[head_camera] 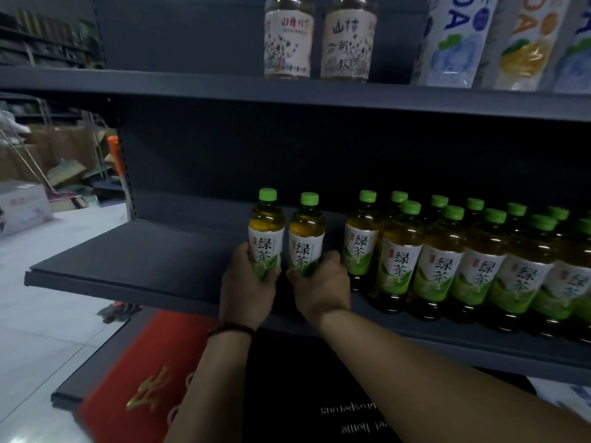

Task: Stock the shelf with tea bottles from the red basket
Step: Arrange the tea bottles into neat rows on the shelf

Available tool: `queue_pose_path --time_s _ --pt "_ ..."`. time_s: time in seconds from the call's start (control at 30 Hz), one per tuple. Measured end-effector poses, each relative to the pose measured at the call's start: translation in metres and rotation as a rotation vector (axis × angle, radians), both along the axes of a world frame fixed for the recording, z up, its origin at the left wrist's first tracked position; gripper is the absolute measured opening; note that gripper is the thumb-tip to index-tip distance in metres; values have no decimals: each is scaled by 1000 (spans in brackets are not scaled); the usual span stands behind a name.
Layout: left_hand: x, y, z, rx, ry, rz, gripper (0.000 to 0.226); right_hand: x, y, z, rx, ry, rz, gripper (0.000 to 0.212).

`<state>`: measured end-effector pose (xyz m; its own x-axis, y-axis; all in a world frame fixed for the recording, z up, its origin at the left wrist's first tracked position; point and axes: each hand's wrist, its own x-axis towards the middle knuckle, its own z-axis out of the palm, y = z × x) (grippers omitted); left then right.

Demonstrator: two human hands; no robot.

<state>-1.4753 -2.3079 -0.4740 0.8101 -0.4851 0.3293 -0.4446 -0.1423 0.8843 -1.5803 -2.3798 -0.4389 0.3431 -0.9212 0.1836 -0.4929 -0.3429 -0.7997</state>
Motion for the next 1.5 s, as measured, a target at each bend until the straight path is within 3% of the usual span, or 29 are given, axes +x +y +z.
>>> queue_pose_path --time_s 0.17,0.6,0.97,1.5 --pt "-3 -4 0 -8 3 -23 47 -8 1 -3 -41 33 -42 51" --pt "-56 -20 3 -49 36 -194 64 -70 -8 4 -17 47 -189 45" --pt "-70 -38 0 -82 49 -153 73 -86 -18 3 -66 -87 -208 36" --pt "-70 -62 -2 -147 78 -115 67 -85 -37 0 -50 -40 -221 30"
